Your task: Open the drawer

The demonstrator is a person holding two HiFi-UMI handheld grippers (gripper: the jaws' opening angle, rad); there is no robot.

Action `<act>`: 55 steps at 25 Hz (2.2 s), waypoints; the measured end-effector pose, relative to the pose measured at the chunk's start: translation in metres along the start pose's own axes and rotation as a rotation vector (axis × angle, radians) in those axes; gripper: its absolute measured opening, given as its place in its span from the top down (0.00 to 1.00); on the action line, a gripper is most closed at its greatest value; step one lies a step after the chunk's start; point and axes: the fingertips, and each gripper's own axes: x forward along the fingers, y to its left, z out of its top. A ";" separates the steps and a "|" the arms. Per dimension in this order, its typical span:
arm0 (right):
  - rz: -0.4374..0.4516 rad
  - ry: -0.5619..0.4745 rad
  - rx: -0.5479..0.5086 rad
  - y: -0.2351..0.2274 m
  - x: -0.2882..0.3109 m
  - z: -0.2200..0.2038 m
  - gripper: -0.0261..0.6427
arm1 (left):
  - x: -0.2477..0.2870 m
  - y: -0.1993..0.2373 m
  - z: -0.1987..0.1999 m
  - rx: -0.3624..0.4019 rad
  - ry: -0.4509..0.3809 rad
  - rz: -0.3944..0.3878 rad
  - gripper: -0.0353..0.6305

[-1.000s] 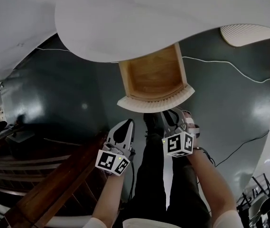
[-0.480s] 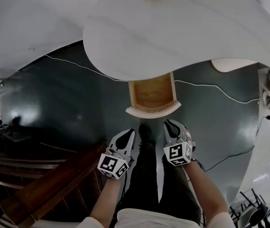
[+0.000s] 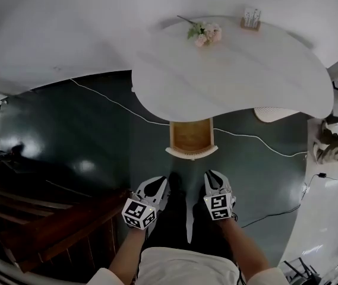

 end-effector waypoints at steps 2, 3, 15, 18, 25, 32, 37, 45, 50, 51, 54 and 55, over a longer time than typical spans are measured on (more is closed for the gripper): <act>-0.007 -0.004 0.021 0.003 -0.012 0.013 0.90 | -0.014 -0.003 0.008 -0.003 0.017 0.004 0.94; -0.009 -0.009 0.029 0.004 -0.018 0.021 0.90 | -0.020 -0.005 0.012 -0.007 0.020 0.004 0.94; 0.049 -0.061 -0.009 0.014 -0.080 0.122 0.94 | -0.070 -0.030 0.070 -0.030 -0.021 0.004 0.94; 0.065 -0.081 -0.026 0.016 -0.095 0.147 0.94 | -0.081 -0.033 0.087 -0.034 -0.037 0.004 0.94; 0.055 -0.125 -0.045 0.017 -0.130 0.197 0.94 | -0.102 -0.046 0.121 -0.009 -0.063 -0.020 0.94; 0.056 -0.192 -0.009 0.019 -0.163 0.238 0.94 | -0.119 -0.063 0.155 0.033 -0.102 -0.048 0.94; 0.062 -0.233 0.009 0.015 -0.186 0.262 0.94 | -0.121 -0.068 0.179 0.062 -0.122 -0.059 0.94; 0.054 -0.287 0.014 0.001 -0.213 0.290 0.94 | -0.127 -0.071 0.212 0.094 -0.181 -0.053 0.94; 0.045 -0.305 -0.015 -0.004 -0.214 0.298 0.94 | -0.130 -0.067 0.225 0.098 -0.214 -0.036 0.94; 0.044 -0.308 -0.019 -0.004 -0.214 0.299 0.94 | -0.131 -0.066 0.227 0.097 -0.219 -0.035 0.94; 0.047 -0.319 -0.018 -0.003 -0.213 0.304 0.94 | -0.132 -0.063 0.232 0.096 -0.226 -0.031 0.94; 0.049 -0.320 -0.017 -0.003 -0.212 0.305 0.94 | -0.132 -0.061 0.232 0.096 -0.227 -0.030 0.94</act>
